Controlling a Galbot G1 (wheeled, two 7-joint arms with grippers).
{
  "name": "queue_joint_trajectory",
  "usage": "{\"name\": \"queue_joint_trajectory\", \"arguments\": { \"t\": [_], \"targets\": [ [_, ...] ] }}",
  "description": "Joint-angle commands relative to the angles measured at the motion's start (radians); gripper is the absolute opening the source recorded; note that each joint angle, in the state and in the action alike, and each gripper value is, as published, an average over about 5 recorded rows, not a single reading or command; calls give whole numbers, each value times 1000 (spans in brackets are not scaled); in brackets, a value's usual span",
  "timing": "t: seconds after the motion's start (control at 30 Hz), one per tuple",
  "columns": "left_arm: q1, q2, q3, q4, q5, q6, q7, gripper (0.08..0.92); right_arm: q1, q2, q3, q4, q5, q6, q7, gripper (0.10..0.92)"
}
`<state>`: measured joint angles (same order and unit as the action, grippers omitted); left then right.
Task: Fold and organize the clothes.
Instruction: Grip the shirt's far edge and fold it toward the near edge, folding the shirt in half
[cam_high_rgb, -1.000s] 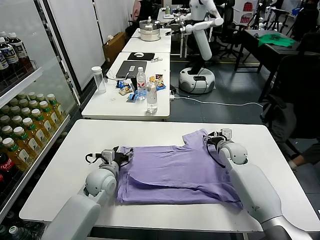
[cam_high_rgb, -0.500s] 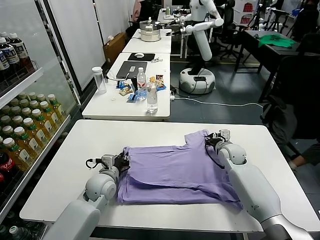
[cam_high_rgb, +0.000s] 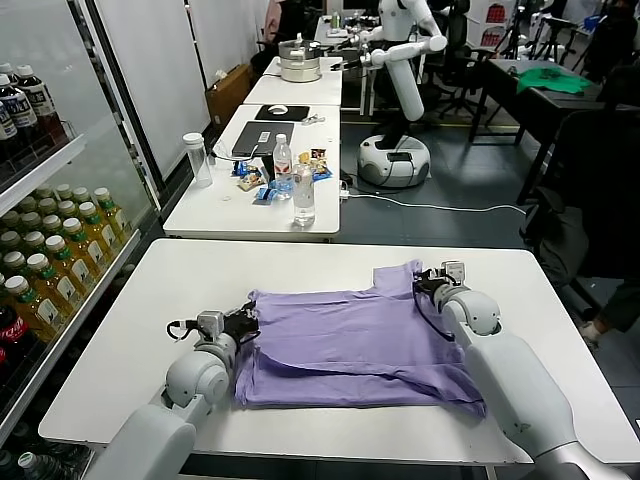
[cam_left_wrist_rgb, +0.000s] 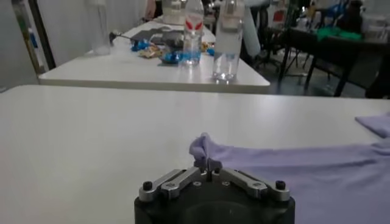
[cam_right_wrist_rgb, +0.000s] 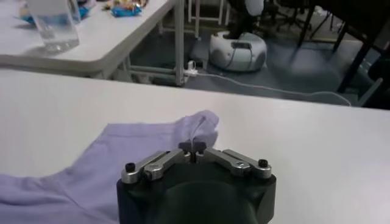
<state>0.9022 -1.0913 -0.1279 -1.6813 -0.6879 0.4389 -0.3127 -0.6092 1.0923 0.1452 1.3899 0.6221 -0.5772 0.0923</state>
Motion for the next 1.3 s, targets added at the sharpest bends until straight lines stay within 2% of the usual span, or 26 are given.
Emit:
{"name": "queue_joint_trajectory", "arguments": {
  "t": [0.03,0.27,0.7,1.03,1.3],
  "targets": [
    [98,28,-26,-170,-18,-64,2,84,-116,-67,74,222,21,2,0,112],
    [175,45,-53,-264,-32,-53,7,84,-276,-125,195,402,40,0,7,112],
    [289,69,-108,-357,-56,-23,23,84,-624,-170,448,654,63,2,10,112],
    [376,90,-147,-381,-70,15,44,84,-803,-118,532,728,31,0,13,112],
    [356,77,-121,-318,11,62,72,84,-789,-82,502,672,-9,0,25,112]
  ]
}}
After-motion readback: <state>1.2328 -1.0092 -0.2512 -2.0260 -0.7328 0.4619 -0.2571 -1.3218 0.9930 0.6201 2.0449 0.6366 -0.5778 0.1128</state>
